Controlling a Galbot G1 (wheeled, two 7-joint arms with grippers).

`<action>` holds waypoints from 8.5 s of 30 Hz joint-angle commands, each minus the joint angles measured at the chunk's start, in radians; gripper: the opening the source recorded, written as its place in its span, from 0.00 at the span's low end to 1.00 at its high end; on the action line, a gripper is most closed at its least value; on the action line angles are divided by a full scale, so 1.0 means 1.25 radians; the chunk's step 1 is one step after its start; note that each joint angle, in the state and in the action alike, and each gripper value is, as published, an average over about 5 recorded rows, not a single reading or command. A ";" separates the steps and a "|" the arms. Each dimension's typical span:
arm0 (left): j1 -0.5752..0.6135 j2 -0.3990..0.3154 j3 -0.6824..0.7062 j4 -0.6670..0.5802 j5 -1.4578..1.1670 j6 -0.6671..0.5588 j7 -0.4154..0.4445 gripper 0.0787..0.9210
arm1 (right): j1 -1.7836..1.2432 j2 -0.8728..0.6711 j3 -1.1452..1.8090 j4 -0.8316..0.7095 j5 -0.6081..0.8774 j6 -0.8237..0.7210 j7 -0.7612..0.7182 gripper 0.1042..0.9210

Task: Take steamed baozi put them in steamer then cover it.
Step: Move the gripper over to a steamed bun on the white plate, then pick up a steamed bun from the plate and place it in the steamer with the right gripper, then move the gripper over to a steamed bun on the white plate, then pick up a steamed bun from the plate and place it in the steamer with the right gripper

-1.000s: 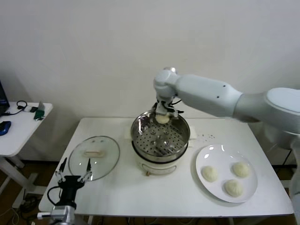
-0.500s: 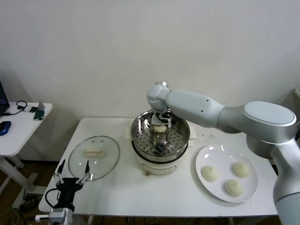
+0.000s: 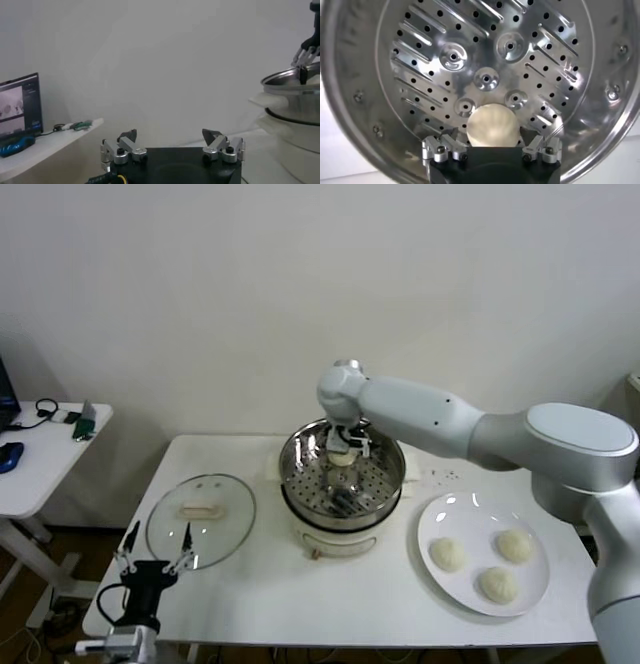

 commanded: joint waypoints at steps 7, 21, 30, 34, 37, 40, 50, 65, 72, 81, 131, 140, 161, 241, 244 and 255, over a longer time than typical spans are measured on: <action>-0.002 0.002 0.000 -0.007 0.000 0.002 -0.003 0.88 | 0.174 -0.196 -0.073 0.114 0.289 -0.088 0.029 0.88; 0.015 0.006 0.001 -0.025 -0.018 0.008 0.000 0.88 | 0.300 -0.570 -0.333 0.293 0.633 -0.449 0.091 0.88; 0.024 0.000 -0.001 -0.024 -0.016 0.004 -0.004 0.88 | 0.084 -0.694 -0.245 0.351 0.652 -0.543 0.104 0.88; 0.028 -0.001 -0.004 -0.025 -0.016 0.002 -0.005 0.88 | -0.042 -0.701 -0.171 0.342 0.607 -0.554 0.111 0.88; 0.032 -0.002 -0.007 -0.025 -0.015 0.001 -0.005 0.88 | -0.107 -0.692 -0.135 0.323 0.577 -0.555 0.112 0.88; 0.037 -0.002 -0.009 -0.023 -0.015 -0.001 -0.006 0.88 | -0.163 -0.671 -0.104 0.306 0.558 -0.556 0.114 0.88; 0.044 -0.004 -0.015 -0.016 -0.013 -0.002 -0.008 0.88 | -0.257 -0.577 -0.034 0.252 0.554 -0.560 0.150 0.88; 0.041 -0.004 -0.019 -0.010 -0.008 0.000 -0.010 0.88 | -0.269 -0.515 -0.021 0.208 0.560 -0.560 0.143 0.88; 0.040 -0.005 -0.018 -0.010 -0.006 0.000 -0.010 0.88 | -0.275 -0.512 -0.011 0.194 0.557 -0.557 0.134 0.87; 0.039 -0.005 -0.019 -0.010 -0.005 -0.002 -0.010 0.88 | -0.269 -0.515 0.002 0.189 0.573 -0.557 0.134 0.75; 0.039 0.000 0.016 -0.016 -0.013 -0.008 -0.002 0.88 | 0.213 0.030 -0.328 0.059 1.055 -0.615 0.173 0.72; 0.054 0.005 0.004 -0.011 -0.024 -0.015 -0.003 0.88 | 0.111 0.096 -0.312 -0.033 0.996 -0.611 0.172 0.72; 0.051 0.010 0.000 -0.006 -0.031 -0.014 -0.004 0.88 | 0.097 0.083 -0.295 -0.045 0.940 -0.612 0.165 0.88; 0.059 -0.014 0.002 -0.003 0.007 0.003 -0.008 0.88 | -0.256 -0.655 -0.043 0.284 0.391 -0.491 0.025 0.80; 0.060 -0.015 0.003 -0.001 0.008 0.003 -0.008 0.88 | -0.251 -0.651 -0.048 0.282 0.397 -0.489 0.025 0.77; 0.058 -0.012 0.008 -0.001 0.011 0.004 -0.008 0.88 | -0.161 -0.641 -0.102 0.290 0.404 -0.453 0.019 0.75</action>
